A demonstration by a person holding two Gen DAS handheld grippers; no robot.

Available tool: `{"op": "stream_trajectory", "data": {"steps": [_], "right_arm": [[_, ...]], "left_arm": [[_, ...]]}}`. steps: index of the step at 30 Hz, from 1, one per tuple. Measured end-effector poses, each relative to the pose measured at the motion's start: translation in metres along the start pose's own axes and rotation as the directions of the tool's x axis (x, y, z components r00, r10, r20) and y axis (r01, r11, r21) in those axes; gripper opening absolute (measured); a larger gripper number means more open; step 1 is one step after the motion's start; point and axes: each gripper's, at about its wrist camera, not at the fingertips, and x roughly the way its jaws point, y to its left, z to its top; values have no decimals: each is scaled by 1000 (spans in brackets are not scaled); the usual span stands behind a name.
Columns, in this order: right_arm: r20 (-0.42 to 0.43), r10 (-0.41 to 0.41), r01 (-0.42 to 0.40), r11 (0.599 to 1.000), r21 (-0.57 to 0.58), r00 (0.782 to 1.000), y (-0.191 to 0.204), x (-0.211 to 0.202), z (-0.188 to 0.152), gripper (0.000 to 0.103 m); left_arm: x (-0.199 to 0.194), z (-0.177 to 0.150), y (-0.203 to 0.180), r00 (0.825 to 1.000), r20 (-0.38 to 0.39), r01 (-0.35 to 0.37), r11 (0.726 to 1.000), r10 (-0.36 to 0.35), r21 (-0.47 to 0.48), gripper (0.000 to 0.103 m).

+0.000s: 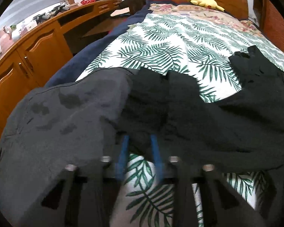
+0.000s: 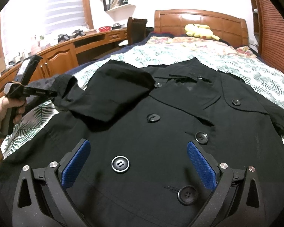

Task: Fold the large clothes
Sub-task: 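Lift the sleeve with the left tool and fold it across the coat front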

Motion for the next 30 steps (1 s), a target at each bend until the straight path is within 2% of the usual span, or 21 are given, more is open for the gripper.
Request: {"op": "stream_trajectory", "data": {"steps": [1,2,6,10,15,19,24,30], "right_arm": [[0,1,-1,1000,-1,1000,0,-1,0,103],[-1,3,-3,1000,-2,1000,0,-4,0,103],[7,4,-4,1000,-2,1000,-1,-17,0,103],[9,-8,8,1000,6,1000,-11,-30,-3,103],[9,-46,46,999,12,999,-27,-48,-5,103],[5,-81,81,996,27,997,-43,-67,-9,103],[3,-144,144,988,60,990,-73,-97,-15,103],[1,-212,210,968,137,977,-109,-132,-28,103]], "left_arm": [[-2,1,3,1000,3,12,1000,-12,-8,3],[-5,3,4,1000,10,19,1000,-18,-10,1],[-35,11,-5,996,84,25,1000,-26,14,0],[-80,20,-33,983,174,36,996,-50,79,0],[-143,33,-97,950,270,104,974,-157,201,0],[-188,36,-149,908,297,211,935,-296,286,0],[-232,28,-202,858,290,305,874,-424,378,0],[-264,1,-242,828,260,341,814,-497,471,0]]}}
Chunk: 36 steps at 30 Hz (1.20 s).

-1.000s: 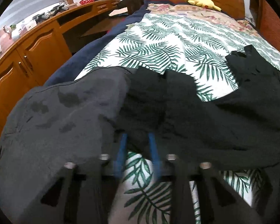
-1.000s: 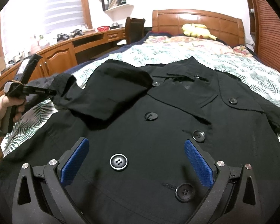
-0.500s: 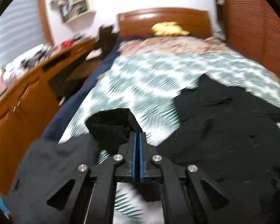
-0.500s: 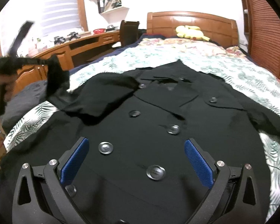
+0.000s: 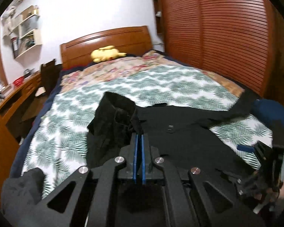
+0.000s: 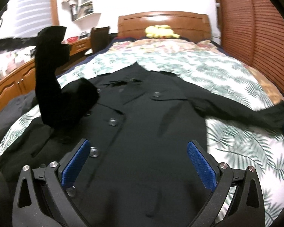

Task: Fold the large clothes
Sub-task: 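Lift the sleeve with the left tool and fold it across the coat front, then open the left tool to release the sleeve on the coat front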

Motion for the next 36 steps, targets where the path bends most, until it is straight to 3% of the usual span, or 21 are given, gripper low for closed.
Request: {"op": "stream_trajectory", "data": {"steps": [6,8,17,25,36], "right_arm": [[4,-45,45,999,24,999,-18,-24,-5,103],[11,-47,47,999,24,999,-16,-31,-4,103],[37,-29,29,1000,6,999,4,-37,18,103],[-13,-22,22,1000,-8,1000,19,1,25,103],[-150,30,-36,999,-39,988,40,63,5,100]], "left_arm": [[-14,-20,-31,997,-36,70,997,-70,23,5],[-20,-28,-40,995,-44,86,996,-84,36,11],[-41,-77,-45,995,-54,85,996,-83,33,27],[-42,-119,-16,995,-84,45,998,-49,-44,33],[-43,-162,18,993,-118,2,991,-18,-134,33]]}}
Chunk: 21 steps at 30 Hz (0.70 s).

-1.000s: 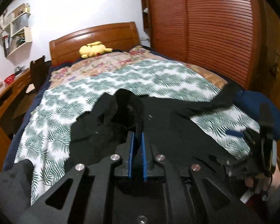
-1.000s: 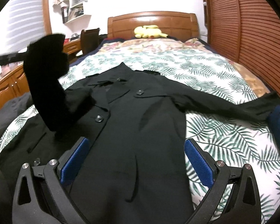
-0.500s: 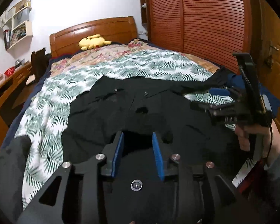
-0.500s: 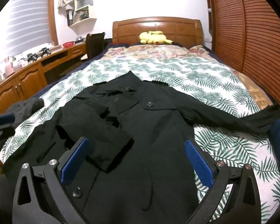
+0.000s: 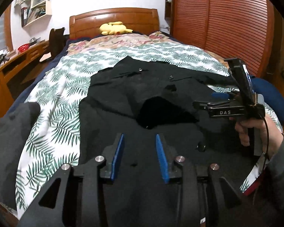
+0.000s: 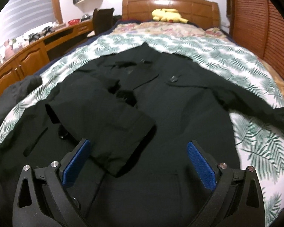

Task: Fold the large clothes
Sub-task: 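Open the left tool to release the sleeve on the coat front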

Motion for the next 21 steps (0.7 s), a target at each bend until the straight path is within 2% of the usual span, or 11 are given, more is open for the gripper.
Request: {"op": "stream_trajectory", "data": {"steps": [8,12,13,15,17,21], "right_arm": [[-51,43,-44,999,-9,998,4,21,-10,87],[-77,62,-64,998,-26,995,7,32,-14,72],[-77,67,-70,997,-34,995,9,33,-14,65],[-71,92,-96,994,-54,993,13,31,-15,44],[-73,106,-112,991,-75,992,17,31,-16,35],[-68,153,-159,983,-90,986,21,29,-17,5]], "left_arm": [[-4,-14,11,1000,-3,-31,999,31,-15,33],[-5,-16,15,999,2,-36,999,36,-29,33],[-5,-16,15,999,3,-37,999,37,-31,33],[-5,-17,16,999,2,-37,999,37,-32,33],[-4,-16,14,999,2,-37,999,37,-29,33],[-3,-15,12,999,1,-35,999,35,-26,33]]}}
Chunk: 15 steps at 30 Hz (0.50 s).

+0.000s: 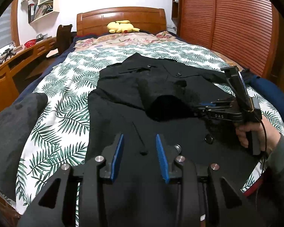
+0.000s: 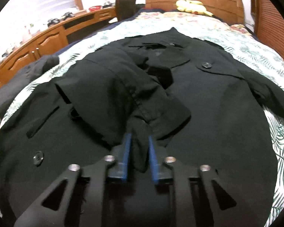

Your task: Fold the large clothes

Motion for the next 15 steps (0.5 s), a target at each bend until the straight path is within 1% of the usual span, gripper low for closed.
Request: {"op": "stream_trajectory", "data": {"steps": [3,4,8,15], "right_arm": [[46,7,-7,1000,-2,999,1,-12,1,3],[73,10,-10,1000,-2,997,0,-21,1,2],[138,-4,5,1000,-8,990,-4,-53,1,2],[201,-42,43,999,1,979,-17,-105,-17,2]], "left_arm": [[0,2,-3,1000,1,0,1000,0,5,33],[0,3,-4,1000,2,1,1000,-1,7,33],[0,6,-10,1000,8,6,1000,-6,13,33],[3,13,-27,999,24,20,999,-21,26,34]]}}
